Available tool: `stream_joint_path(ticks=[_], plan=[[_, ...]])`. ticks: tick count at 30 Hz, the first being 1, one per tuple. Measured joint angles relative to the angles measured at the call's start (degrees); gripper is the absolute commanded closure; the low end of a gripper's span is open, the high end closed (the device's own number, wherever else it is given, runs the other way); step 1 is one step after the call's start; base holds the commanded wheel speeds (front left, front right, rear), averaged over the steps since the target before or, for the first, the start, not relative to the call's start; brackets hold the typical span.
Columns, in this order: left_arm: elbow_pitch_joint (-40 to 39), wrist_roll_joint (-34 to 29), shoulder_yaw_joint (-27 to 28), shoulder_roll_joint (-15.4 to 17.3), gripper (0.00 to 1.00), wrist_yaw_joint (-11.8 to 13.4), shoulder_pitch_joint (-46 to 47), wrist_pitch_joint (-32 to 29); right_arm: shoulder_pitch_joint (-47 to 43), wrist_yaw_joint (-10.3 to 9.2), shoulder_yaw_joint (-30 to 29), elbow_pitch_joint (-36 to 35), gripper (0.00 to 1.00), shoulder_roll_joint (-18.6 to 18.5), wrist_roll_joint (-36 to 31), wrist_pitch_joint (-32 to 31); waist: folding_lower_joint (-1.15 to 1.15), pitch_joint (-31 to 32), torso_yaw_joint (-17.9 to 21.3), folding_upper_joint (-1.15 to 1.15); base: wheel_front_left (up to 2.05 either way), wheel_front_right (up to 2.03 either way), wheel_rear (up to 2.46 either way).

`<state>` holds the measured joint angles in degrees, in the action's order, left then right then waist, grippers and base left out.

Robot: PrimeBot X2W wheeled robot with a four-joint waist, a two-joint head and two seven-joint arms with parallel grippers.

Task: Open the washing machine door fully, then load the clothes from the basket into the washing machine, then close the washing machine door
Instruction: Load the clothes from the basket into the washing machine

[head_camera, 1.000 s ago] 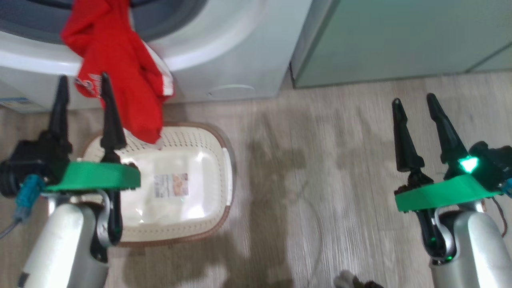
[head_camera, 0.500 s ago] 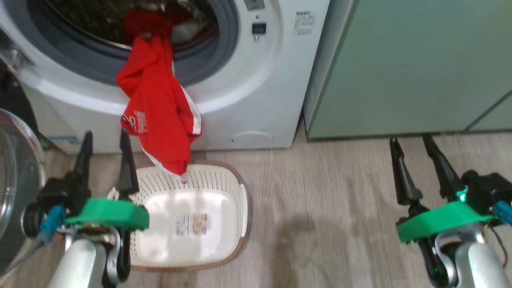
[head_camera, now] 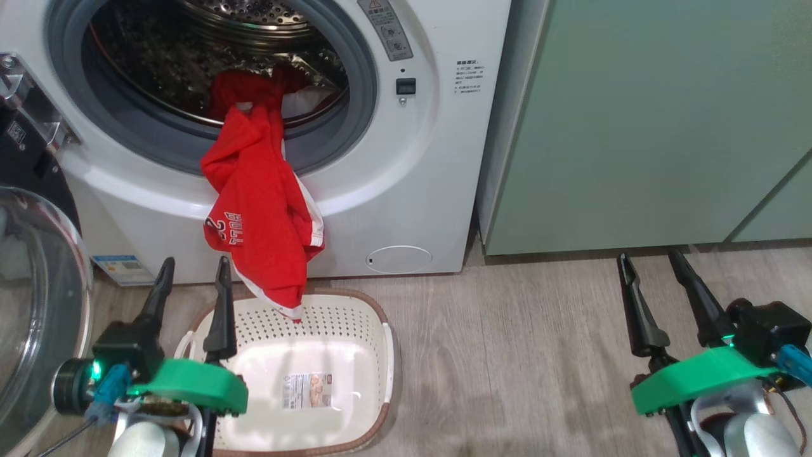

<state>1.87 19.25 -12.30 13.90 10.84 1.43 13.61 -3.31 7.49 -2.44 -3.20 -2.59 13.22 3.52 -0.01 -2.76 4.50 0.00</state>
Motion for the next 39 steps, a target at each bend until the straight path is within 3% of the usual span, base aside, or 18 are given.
stream_joint_path(ticks=[25, 39], plan=[[-2.3, -0.2, -0.7, 0.5, 0.00, 1.5, -1.6, -1.0, 0.0, 0.00, 0.0, -0.3, 0.00, 0.0, -0.1, 0.0, 0.00, -0.1, -1.7, 0.00, 0.00, 0.00, 0.00], [0.6, 2.3, -1.6, 0.1, 0.00, 0.6, 1.8, -3.1, 0.7, 0.00, 0.5, -2.3, 0.00, 0.0, -0.1, -0.3, 0.01, -5.5, -2.4, 0.00, 0.00, 0.00, 0.00]])
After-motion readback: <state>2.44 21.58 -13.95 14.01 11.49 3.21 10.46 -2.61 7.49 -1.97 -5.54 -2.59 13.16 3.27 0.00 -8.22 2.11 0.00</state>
